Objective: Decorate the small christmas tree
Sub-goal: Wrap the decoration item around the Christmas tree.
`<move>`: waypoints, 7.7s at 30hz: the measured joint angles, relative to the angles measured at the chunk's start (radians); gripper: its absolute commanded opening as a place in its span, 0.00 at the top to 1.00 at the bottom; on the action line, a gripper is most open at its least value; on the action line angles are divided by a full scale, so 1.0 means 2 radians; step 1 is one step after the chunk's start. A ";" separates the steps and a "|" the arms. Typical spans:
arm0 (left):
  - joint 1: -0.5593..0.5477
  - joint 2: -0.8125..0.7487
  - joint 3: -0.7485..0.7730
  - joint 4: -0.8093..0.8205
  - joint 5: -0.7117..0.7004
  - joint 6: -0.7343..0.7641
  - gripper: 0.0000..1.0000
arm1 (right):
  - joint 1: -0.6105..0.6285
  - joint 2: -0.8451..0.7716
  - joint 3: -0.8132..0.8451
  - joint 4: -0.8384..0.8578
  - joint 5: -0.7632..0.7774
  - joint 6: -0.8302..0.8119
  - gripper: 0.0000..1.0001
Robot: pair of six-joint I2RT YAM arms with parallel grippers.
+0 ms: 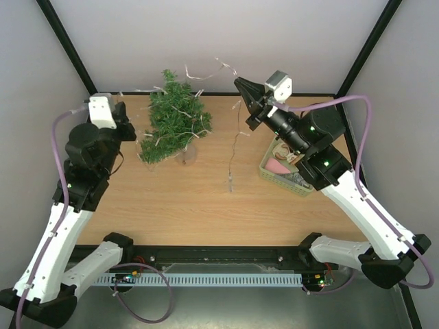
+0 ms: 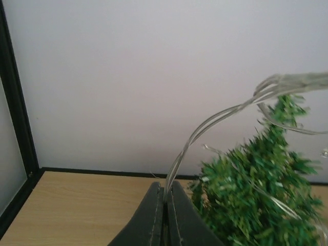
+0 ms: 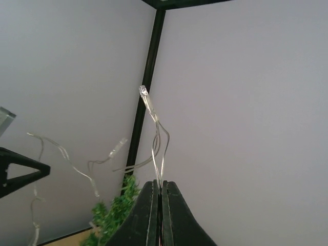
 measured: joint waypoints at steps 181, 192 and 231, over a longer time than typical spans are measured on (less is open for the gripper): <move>0.172 0.099 -0.215 0.156 0.288 -0.641 0.98 | -0.200 0.377 0.317 -0.057 -0.038 0.033 0.98; 0.172 0.099 -0.209 0.136 0.255 -0.608 0.98 | -0.200 0.397 0.317 -0.005 -0.038 0.049 0.98; 0.174 0.111 -0.152 0.173 0.249 -0.418 0.98 | -0.200 0.332 0.325 -0.122 0.034 0.038 0.98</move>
